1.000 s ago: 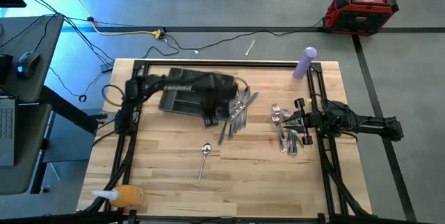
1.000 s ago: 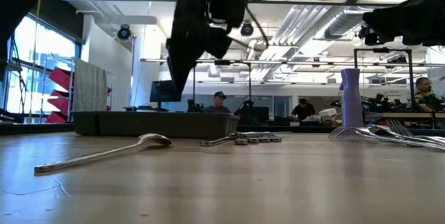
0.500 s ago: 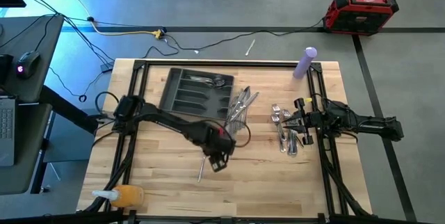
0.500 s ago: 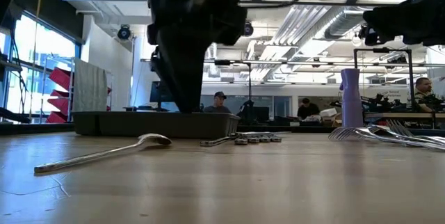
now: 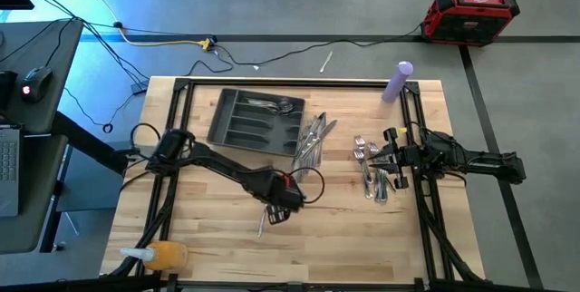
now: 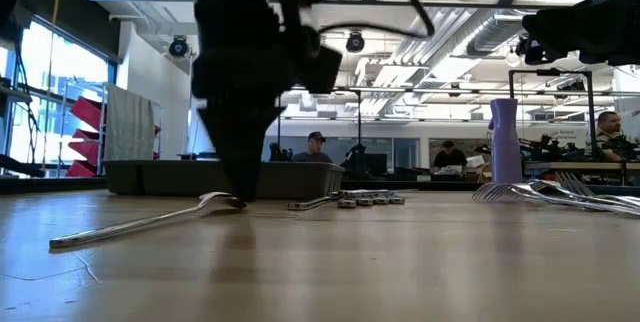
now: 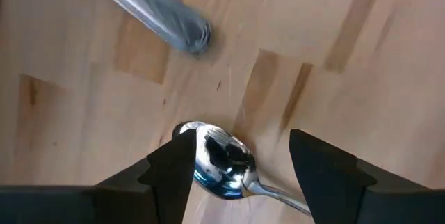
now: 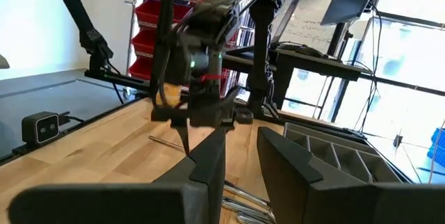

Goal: Sort silverware
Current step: Put the silver spoon into the organizing bin

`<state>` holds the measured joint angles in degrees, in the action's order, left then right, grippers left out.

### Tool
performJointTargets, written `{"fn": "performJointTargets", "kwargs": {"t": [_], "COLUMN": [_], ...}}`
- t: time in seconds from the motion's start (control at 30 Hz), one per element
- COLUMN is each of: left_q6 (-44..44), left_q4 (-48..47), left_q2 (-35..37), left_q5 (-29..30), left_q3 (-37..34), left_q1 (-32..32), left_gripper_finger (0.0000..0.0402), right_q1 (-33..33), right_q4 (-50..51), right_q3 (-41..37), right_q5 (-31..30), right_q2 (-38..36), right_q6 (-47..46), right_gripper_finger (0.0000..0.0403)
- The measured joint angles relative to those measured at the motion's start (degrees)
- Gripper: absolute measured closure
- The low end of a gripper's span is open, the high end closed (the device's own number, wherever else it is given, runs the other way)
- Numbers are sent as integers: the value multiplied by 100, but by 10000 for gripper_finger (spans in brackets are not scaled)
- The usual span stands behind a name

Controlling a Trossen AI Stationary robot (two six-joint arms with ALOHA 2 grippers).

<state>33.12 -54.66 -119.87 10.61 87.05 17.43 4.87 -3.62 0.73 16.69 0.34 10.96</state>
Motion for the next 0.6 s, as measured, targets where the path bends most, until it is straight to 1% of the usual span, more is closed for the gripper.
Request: {"fn": "performJointTargets", "kwargs": {"t": [0.2,0.3,0.37,0.43,0.6], "left_q6": [499,567,649,780,879], "left_q4": [-750,-1021,-1125,-1260,-1334], "left_q2": [-138,-137,-154,-153,-145], "left_q5": [0,51,49,28,-63], "left_q3": [7,1,-7,-15,-120], "left_q1": [9,38,41,41,41], "left_gripper_finger": [191,204,225,256,357], "right_q1": [1,-1,1,0,-1], "right_q4": [0,-2,-2,-2,-2], "right_q3": [0,0,0,0,0], "right_q5": [-2,0,-1,0,0], "right_q2": [0,0,0,0,0], "right_q6": [0,0,0,0,0], "right_gripper_finger": [329,329,329,329,329]}}
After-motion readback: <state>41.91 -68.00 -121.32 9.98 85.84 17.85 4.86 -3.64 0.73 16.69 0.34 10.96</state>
